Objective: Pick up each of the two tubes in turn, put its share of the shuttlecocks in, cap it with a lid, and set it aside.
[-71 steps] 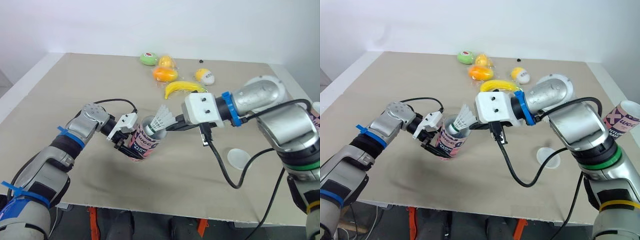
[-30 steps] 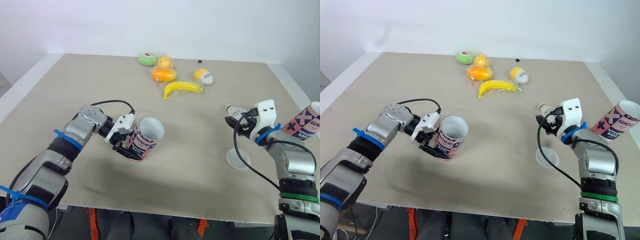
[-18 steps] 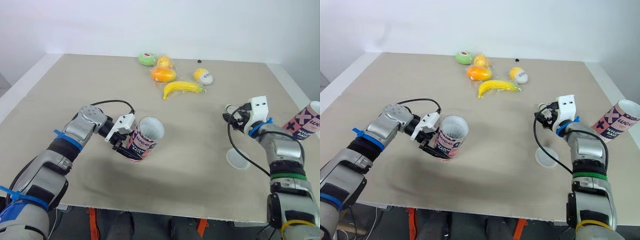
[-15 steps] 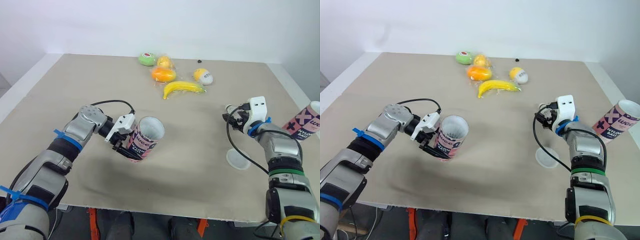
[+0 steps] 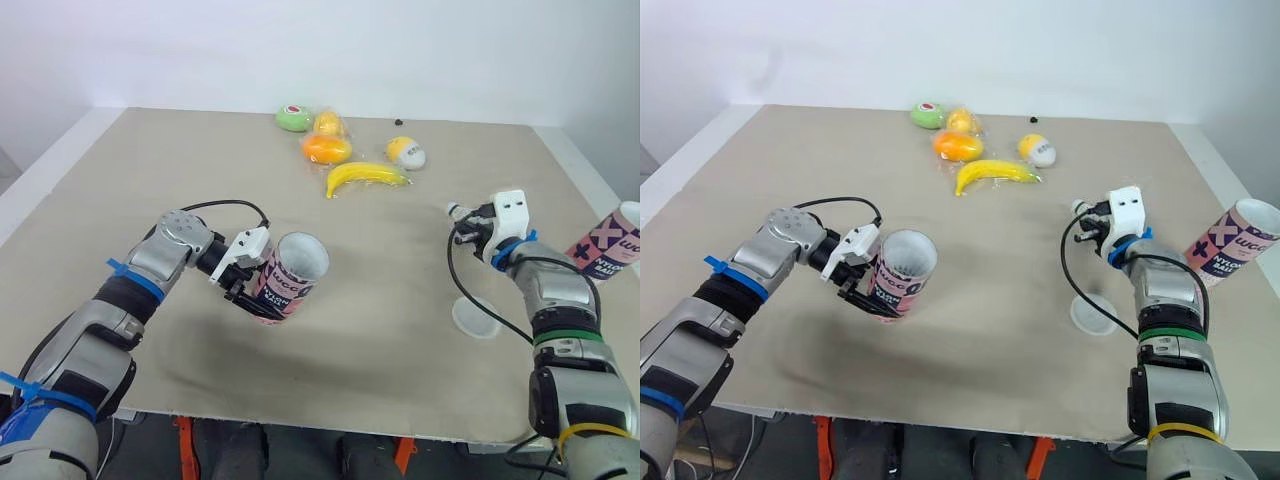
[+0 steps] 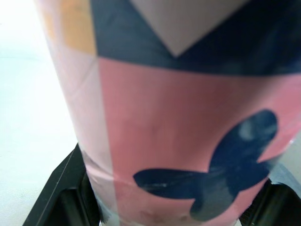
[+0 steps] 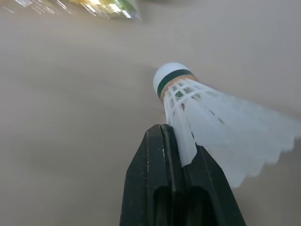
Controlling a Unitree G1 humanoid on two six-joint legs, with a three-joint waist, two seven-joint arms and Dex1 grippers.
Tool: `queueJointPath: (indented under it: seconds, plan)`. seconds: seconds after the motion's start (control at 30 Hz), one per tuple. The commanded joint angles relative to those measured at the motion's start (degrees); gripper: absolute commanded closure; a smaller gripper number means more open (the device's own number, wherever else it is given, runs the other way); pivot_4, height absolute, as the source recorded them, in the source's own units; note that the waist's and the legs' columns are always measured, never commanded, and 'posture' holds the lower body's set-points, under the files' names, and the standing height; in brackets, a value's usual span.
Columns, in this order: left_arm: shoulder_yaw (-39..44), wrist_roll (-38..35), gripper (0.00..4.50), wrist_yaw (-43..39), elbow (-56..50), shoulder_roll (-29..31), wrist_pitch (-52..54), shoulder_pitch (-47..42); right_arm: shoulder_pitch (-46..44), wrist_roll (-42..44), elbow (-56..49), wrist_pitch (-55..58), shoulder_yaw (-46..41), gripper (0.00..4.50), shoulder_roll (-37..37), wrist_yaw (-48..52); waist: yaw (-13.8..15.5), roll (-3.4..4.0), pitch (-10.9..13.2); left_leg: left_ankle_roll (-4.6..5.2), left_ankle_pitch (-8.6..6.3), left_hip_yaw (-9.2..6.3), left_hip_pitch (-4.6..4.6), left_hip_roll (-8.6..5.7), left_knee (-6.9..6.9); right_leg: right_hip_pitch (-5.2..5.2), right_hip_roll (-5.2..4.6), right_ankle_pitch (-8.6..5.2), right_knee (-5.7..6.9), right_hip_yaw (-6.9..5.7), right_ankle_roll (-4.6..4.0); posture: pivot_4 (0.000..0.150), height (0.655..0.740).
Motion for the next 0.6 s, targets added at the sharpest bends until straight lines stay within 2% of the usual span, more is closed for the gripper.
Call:
queueJointPath:
  seconds: [0.03, 0.13, 0.23, 0.4, 0.6]
  plan:
    - [-0.28, 1.23, 1.3, 0.12, -0.21, 0.41, 0.28, 0.55, 2.82, 5.62, -23.61, 0.68, 2.0, 4.44, -3.63, 10.63, 0.01, 0.05, 0.02, 0.0, 0.0, -0.02, 0.0, 0.0, 0.0, 0.0, 0.0, -0.01, 0.0, -0.02, 0.01, 0.15, 0.7321]
    - [-0.56, 1.26, 1.3, 0.12, 0.15, 0.38, 0.04, 0.26, 5.54, 12.4, -41.69, 7.07, 5.99, 4.44, -7.97, 20.99, -0.03, 0.08, 0.01, 0.0, 0.0, -0.03, -0.01, 0.02, 0.0, 0.01, 0.02, -0.02, 0.0, -0.03, 0.02, 0.15, 0.7321]
    - [-0.73, 1.37, 1.3, 0.12, 0.74, 0.11, -0.21, -0.18, 3.99, 16.89, -52.51, 13.12, 9.19, 4.44, -11.62, 26.36, -0.07, 0.07, 0.01, -0.01, 0.0, -0.05, 0.0, 0.04, 0.0, 0.02, 0.01, -0.13, 0.0, -0.05, 0.18, 0.15, 0.7321]
    - [-0.99, 1.5, 1.3, 0.12, 1.77, -0.33, -0.66, -0.98, -5.3, 14.71, -58.11, 14.28, 17.67, 4.44, -14.12, 33.52, -0.18, 0.05, 0.02, 0.01, 0.01, 0.04, 0.01, 0.07, 0.1, -0.03, -0.02, -0.2, 0.0, -0.02, 0.08, 0.15, 0.7321]
    - [-1.02, 1.51, 1.3, 0.12, 2.11, -0.33, -0.93, -1.23, -12.45, 9.04, -54.4, 10.69, 25.02, 4.44, -12.55, 38.24, 0.08, 0.03, 0.02, 0.01, 0.02, 0.05, 0.0, 0.07, 0.1, -0.06, -0.06, -0.24, 0.0, -0.04, 0.04, 0.15, 0.7321]
